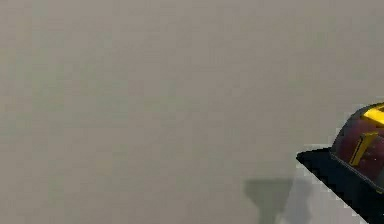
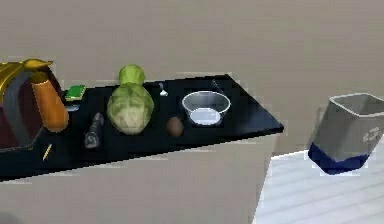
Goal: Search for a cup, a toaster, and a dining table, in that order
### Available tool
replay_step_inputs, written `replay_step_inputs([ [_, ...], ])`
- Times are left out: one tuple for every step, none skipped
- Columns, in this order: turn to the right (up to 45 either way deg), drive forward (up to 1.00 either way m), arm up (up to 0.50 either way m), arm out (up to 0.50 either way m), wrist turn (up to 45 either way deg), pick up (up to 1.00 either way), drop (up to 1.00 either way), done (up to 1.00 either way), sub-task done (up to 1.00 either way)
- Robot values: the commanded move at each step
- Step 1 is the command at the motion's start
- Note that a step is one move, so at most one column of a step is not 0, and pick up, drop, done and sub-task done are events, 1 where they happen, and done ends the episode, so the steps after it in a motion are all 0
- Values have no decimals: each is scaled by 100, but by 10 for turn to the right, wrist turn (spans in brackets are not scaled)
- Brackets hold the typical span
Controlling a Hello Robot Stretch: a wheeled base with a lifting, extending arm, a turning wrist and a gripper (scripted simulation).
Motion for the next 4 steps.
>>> replay_step_inputs([
  [-450, 0, 0, 0, 0, 0, 0, 0, 0],
  [-450, 0, 0, 0, 0, 0, 0, 0, 0],
  [-120, 0, 0, 0, 0, 0, 0, 0, 0],
  [0, 15, 0, 0, 0, 0, 0, 0, 0],
])
